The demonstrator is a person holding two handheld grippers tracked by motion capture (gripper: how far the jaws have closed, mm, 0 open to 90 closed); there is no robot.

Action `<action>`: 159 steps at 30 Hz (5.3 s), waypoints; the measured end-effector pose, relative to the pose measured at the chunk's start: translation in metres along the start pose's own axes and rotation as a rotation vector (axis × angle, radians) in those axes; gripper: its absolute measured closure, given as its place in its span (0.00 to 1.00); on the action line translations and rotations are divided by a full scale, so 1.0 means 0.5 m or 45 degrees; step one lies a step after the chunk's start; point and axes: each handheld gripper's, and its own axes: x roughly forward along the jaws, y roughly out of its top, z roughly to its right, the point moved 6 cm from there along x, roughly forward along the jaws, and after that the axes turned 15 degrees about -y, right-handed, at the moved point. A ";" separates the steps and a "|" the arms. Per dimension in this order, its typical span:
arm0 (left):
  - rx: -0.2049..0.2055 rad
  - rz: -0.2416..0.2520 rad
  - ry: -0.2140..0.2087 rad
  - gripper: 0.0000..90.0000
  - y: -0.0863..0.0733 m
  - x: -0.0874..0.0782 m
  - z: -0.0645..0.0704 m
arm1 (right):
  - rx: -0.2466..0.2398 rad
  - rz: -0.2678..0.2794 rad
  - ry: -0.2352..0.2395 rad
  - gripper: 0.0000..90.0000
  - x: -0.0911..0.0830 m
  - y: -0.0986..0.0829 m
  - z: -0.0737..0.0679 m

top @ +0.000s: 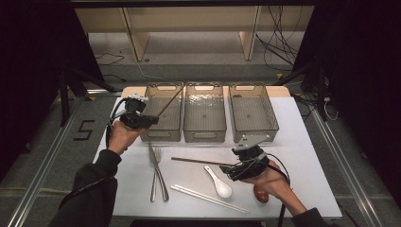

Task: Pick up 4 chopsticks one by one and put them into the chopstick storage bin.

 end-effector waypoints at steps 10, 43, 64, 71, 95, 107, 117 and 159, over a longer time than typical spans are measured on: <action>-0.059 -0.019 0.057 0.93 0.013 0.026 -0.059 | 0.004 0.000 0.013 0.28 -0.001 0.001 -0.001; -0.102 0.057 0.030 0.38 0.004 0.011 -0.059 | -0.018 -0.034 0.007 0.28 0.006 0.007 0.011; 0.152 0.119 -0.206 0.19 -0.100 -0.077 0.131 | -0.290 -0.400 0.034 0.40 0.104 0.017 0.036; 0.178 0.156 -0.244 0.17 -0.138 -0.079 0.164 | -0.356 -0.482 0.038 0.48 0.132 0.021 0.034; 0.223 0.148 -0.269 0.17 -0.192 -0.076 0.204 | -0.495 -0.678 0.124 0.81 0.205 0.005 0.006; 0.224 0.140 -0.266 0.17 -0.195 -0.075 0.203 | -0.533 -0.732 0.147 0.90 0.216 0.003 -0.003; 0.222 0.135 -0.266 0.17 -0.197 -0.074 0.201 | -0.621 -0.739 0.139 0.96 0.216 0.004 -0.013; 0.566 -0.279 -0.277 0.21 -0.153 0.039 0.256 | -0.765 -0.435 0.139 0.96 0.040 0.020 -0.071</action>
